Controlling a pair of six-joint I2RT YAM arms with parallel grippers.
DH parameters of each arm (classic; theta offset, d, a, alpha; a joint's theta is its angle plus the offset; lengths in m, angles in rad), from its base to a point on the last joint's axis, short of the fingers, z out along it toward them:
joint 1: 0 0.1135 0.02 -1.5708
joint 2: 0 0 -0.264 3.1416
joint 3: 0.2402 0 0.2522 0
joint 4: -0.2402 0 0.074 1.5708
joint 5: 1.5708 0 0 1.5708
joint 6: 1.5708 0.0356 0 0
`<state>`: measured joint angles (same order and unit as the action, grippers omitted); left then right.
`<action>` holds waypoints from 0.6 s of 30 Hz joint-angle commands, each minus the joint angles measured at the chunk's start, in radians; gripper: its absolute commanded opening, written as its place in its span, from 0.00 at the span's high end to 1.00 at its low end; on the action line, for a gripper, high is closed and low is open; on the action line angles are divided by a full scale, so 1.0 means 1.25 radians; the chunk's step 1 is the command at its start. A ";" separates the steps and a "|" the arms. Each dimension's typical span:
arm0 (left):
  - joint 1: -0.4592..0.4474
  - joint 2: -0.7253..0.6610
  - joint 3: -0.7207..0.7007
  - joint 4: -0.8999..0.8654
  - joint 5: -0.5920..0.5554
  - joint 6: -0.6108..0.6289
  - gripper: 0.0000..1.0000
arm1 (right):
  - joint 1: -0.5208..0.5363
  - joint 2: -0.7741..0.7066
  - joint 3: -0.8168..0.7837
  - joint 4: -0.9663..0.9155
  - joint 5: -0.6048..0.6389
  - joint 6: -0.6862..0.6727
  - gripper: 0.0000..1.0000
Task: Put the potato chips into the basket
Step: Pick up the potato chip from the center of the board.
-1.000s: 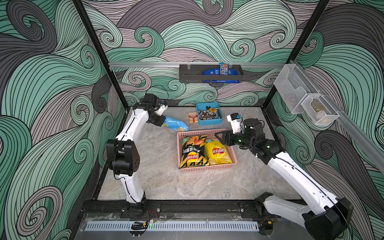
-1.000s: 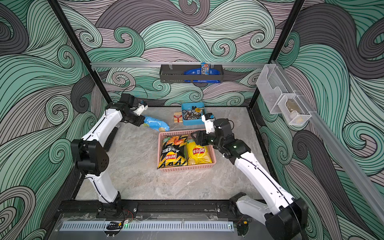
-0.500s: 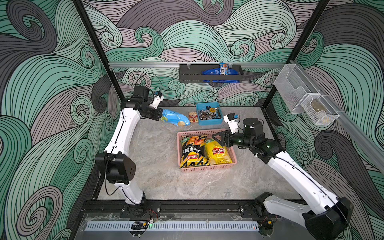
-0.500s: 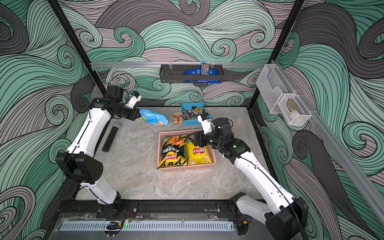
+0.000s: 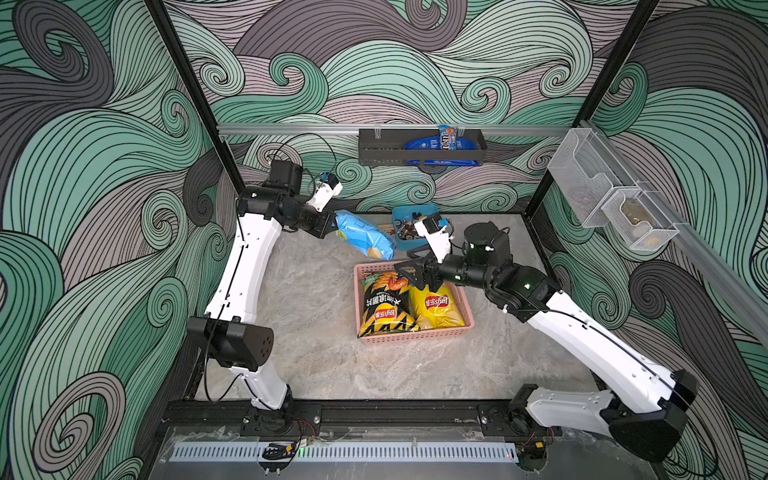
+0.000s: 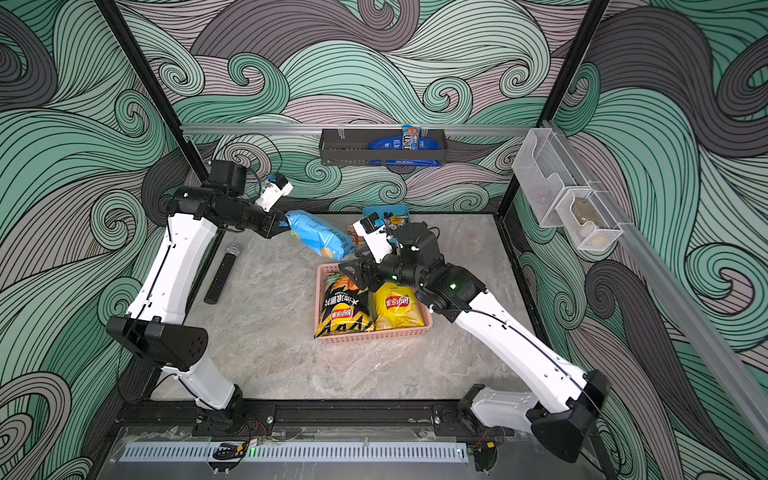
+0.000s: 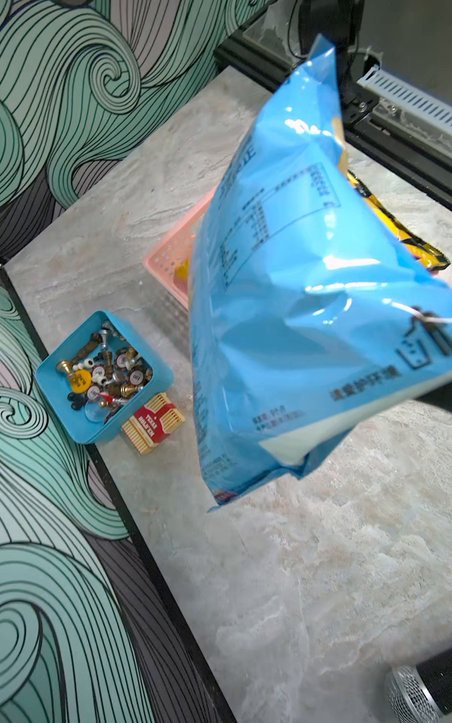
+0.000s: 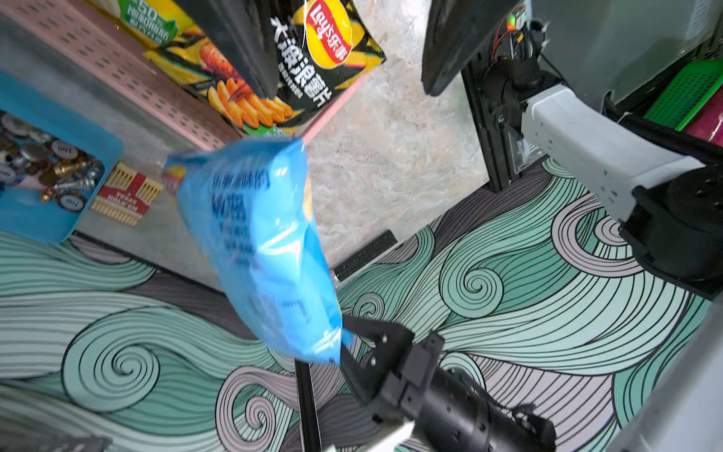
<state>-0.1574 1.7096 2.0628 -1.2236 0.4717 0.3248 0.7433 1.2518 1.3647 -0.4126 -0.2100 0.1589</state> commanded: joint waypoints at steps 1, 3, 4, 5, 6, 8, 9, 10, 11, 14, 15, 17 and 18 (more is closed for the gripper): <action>-0.017 -0.039 -0.009 -0.023 0.025 0.016 1.00 | 0.029 0.042 0.046 -0.058 0.102 -0.048 0.38; -0.027 -0.043 -0.017 -0.021 0.019 0.015 1.00 | 0.045 0.074 0.065 -0.079 0.136 -0.058 0.38; -0.032 -0.047 -0.023 -0.019 0.017 0.016 1.00 | 0.052 0.088 0.074 -0.087 0.158 -0.061 0.38; -0.037 -0.050 -0.029 -0.016 0.014 0.016 1.00 | 0.059 0.103 0.086 -0.096 0.176 -0.062 0.38; -0.042 -0.053 -0.035 -0.013 0.010 0.013 1.00 | 0.067 0.118 0.099 -0.104 0.192 -0.062 0.39; -0.050 -0.055 -0.040 -0.012 0.009 0.013 1.00 | 0.083 0.139 0.117 -0.108 0.229 -0.067 0.39; -0.052 -0.056 -0.042 -0.012 0.009 0.012 1.00 | 0.091 0.151 0.124 -0.107 0.252 -0.075 0.39; -0.055 -0.056 -0.044 -0.011 0.009 0.010 1.00 | 0.097 0.162 0.132 -0.107 0.275 -0.083 0.39; -0.058 -0.058 -0.045 -0.010 0.009 0.010 1.00 | 0.102 0.173 0.140 -0.109 0.295 -0.089 0.40; -0.065 -0.060 -0.050 -0.010 0.010 0.012 1.00 | 0.112 0.200 0.163 -0.108 0.351 -0.109 0.42; -0.067 -0.061 -0.054 -0.010 0.009 0.014 1.00 | 0.117 0.205 0.172 -0.107 0.375 -0.117 0.42; -0.071 -0.064 -0.060 -0.010 0.006 0.018 1.00 | 0.127 0.223 0.186 -0.109 0.412 -0.135 0.43; -0.073 -0.065 -0.063 -0.010 0.005 0.020 1.00 | 0.131 0.229 0.192 -0.108 0.422 -0.143 0.43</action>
<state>-0.2340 1.6638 1.9896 -1.2346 0.4675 0.3309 0.8925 1.5261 1.5658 -0.5526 0.2127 0.0238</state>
